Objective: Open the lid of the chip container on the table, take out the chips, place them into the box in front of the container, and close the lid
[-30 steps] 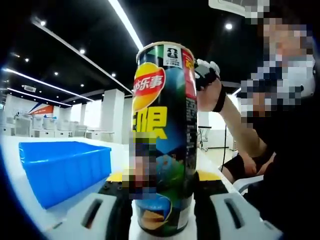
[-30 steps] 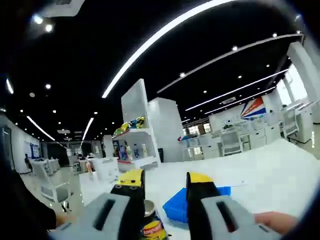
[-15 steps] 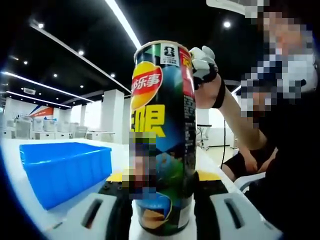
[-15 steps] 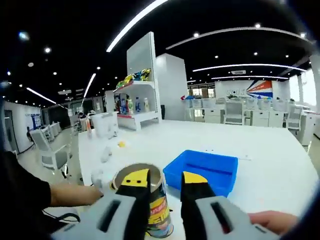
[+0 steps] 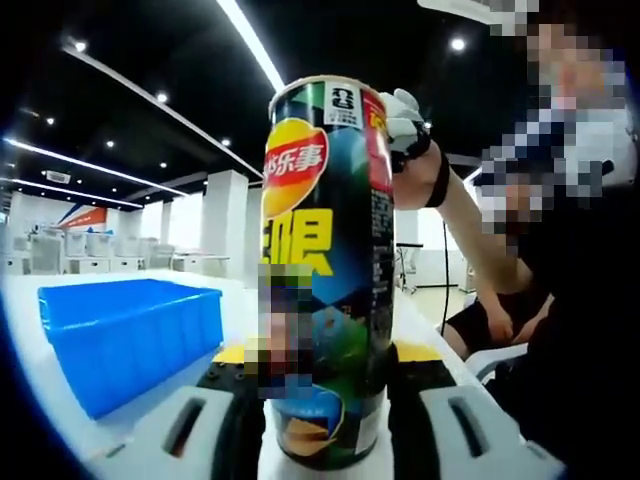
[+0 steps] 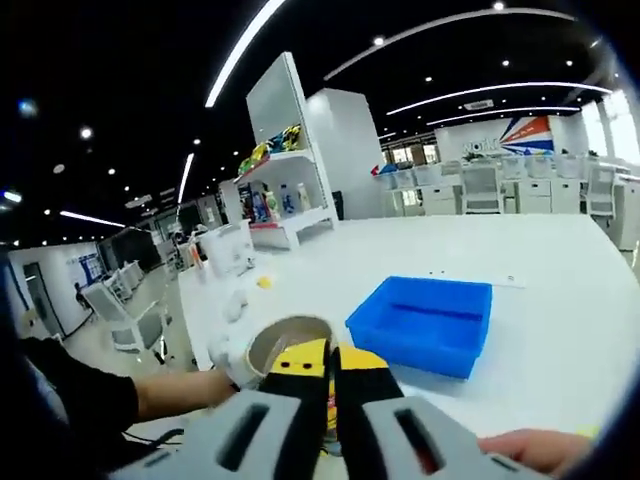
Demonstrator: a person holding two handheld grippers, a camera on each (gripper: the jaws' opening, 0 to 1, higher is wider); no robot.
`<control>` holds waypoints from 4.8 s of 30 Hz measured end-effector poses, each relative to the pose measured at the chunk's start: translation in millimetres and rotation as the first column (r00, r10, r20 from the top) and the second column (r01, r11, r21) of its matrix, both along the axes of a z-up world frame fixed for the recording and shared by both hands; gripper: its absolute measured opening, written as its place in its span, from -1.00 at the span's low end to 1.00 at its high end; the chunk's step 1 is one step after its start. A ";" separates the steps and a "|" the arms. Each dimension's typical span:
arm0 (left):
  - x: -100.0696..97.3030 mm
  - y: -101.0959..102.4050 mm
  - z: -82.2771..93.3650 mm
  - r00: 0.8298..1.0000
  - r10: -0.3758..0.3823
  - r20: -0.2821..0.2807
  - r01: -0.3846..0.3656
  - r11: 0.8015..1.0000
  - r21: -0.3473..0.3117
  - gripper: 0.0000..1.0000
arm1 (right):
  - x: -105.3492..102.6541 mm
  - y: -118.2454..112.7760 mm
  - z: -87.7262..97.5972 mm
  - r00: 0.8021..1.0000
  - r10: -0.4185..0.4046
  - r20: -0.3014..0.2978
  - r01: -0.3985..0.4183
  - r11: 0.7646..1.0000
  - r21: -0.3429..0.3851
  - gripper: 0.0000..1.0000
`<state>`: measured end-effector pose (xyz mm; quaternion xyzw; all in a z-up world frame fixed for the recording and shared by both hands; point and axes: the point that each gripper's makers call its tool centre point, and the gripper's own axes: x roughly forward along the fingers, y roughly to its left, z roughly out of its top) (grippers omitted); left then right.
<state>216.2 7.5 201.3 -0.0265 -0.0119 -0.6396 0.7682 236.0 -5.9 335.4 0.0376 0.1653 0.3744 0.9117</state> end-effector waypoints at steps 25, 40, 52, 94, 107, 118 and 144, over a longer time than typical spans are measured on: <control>-2.1 -7.8 -0.4 1.000 -0.008 0.008 0.007 0.990 0.141 -0.06 | 6.1 0.1 -8.2 0.992 0.057 -0.114 -0.084 0.965 -0.248 -1.00; -6.4 -5.0 5.4 0.998 -0.021 0.059 0.004 0.961 0.278 -0.07 | 6.5 -67.6 -39.3 0.992 -0.088 -0.091 0.070 0.981 -0.180 -1.00; -10.5 9.0 1.3 0.996 -0.037 0.087 0.005 0.941 0.337 -0.07 | 3.9 -82.5 -92.4 0.975 -0.103 -0.199 0.108 0.994 0.012 -1.00; -19.0 38.2 -35.9 0.989 -0.133 0.071 0.044 0.706 0.707 -0.08 | -17.7 -52.4 -196.3 0.968 -0.086 -0.234 0.076 0.996 -0.052 -0.99; -18.4 40.2 -44.7 0.987 -0.150 0.050 0.040 0.544 0.838 -0.09 | -24.4 -66.6 -196.2 0.928 0.029 -0.370 0.004 0.996 0.088 -0.82; -34.3 35.0 -49.6 0.989 -0.140 0.052 0.017 0.450 0.893 -0.08 | -29.8 -52.2 -175.8 0.795 0.265 -0.545 -0.040 0.920 0.389 -0.75; -15.3 65.8 -58.5 0.998 -0.070 0.003 0.028 0.438 0.899 0.00 | -44.0 -14.2 -208.7 0.672 0.344 -0.656 -0.278 0.938 0.206 -0.99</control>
